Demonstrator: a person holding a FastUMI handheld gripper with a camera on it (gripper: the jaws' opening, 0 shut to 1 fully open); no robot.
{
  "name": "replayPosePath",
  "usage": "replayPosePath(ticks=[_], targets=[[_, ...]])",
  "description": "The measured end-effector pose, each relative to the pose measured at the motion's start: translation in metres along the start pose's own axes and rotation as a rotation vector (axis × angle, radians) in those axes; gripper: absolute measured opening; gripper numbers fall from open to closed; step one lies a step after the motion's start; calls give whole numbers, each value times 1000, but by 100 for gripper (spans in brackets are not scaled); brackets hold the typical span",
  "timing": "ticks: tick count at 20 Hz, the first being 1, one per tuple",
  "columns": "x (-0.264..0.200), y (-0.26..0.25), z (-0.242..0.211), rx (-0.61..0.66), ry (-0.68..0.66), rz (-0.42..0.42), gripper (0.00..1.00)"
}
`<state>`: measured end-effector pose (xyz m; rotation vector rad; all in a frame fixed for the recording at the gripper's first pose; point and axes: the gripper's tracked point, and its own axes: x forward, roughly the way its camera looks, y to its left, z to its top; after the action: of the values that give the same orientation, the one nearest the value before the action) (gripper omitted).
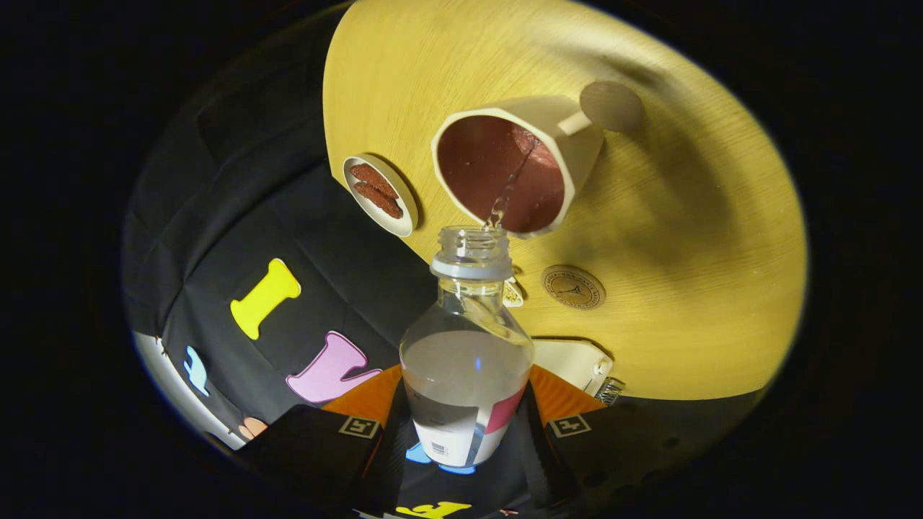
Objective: Take the bottle from table, then pour the juice into the cup, finally place the bottle on the coaster
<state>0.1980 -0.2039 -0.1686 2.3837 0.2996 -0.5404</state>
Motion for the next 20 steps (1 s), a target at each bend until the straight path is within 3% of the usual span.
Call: replayPosePath(ticks=[13,20], targets=[[4,18,-7,186,38,5,70],[3,22,-6,212,31,4,70]])
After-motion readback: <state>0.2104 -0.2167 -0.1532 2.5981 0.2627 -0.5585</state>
